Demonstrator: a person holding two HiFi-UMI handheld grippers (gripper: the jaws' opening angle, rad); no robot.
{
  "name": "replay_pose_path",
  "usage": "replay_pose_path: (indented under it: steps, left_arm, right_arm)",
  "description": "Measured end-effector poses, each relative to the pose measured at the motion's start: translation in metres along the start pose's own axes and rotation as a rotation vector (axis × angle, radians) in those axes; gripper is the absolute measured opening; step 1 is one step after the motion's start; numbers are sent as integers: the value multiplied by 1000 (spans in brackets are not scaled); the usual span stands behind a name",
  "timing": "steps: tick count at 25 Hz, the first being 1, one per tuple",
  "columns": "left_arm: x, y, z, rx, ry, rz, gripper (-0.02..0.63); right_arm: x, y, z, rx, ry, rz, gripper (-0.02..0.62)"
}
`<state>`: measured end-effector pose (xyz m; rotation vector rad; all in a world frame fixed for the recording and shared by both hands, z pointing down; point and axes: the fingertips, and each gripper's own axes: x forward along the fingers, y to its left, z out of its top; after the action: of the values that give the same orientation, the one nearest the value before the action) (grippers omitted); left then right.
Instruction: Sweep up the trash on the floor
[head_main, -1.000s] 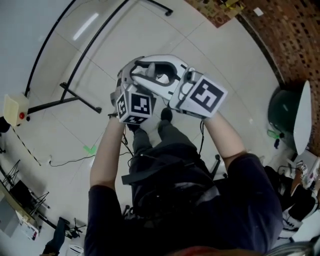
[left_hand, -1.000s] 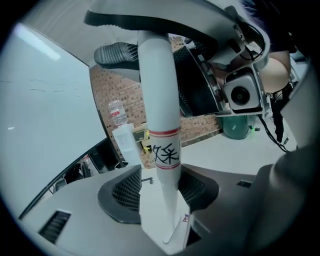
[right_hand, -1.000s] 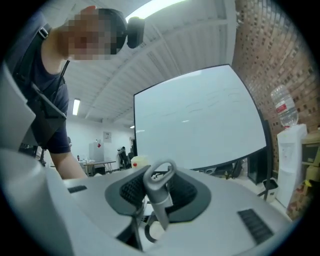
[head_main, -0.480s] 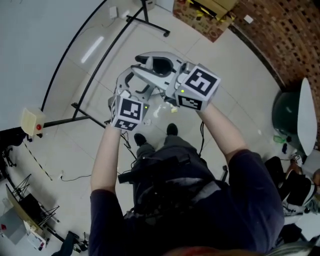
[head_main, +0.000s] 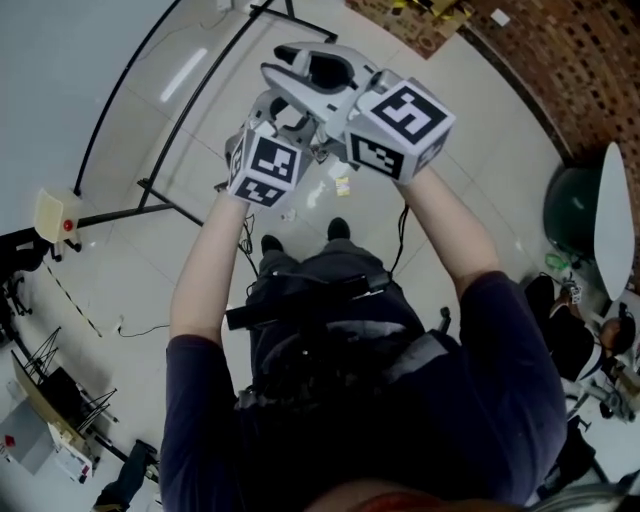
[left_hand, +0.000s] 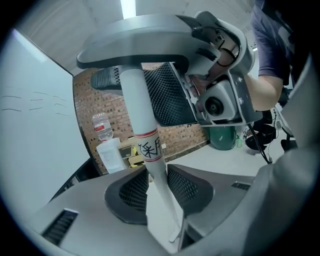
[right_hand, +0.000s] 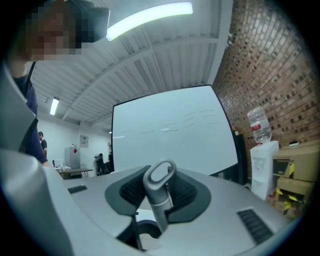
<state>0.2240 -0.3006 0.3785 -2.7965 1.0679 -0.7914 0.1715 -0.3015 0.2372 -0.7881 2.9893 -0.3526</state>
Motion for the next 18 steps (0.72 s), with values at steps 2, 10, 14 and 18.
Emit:
replay_pose_path:
  steps: [2,10,14,18]
  left_arm:
    - [6,1,-1,9,-8,-28,115]
    - [37,1,-7,-16,-106,-226,87]
    - [45,-14,-14,55,-131,-343,86]
    - [52,-16,-25,75,-139,-393,86]
  right_arm:
    - [1,-4,-2,-3,-2,-52,124]
    - [4,-25,-19,-45,-2,-274,123]
    - [-1,-25,-36,-93,60,-392,123]
    - [7,-25,-53,-137,110,-430,124]
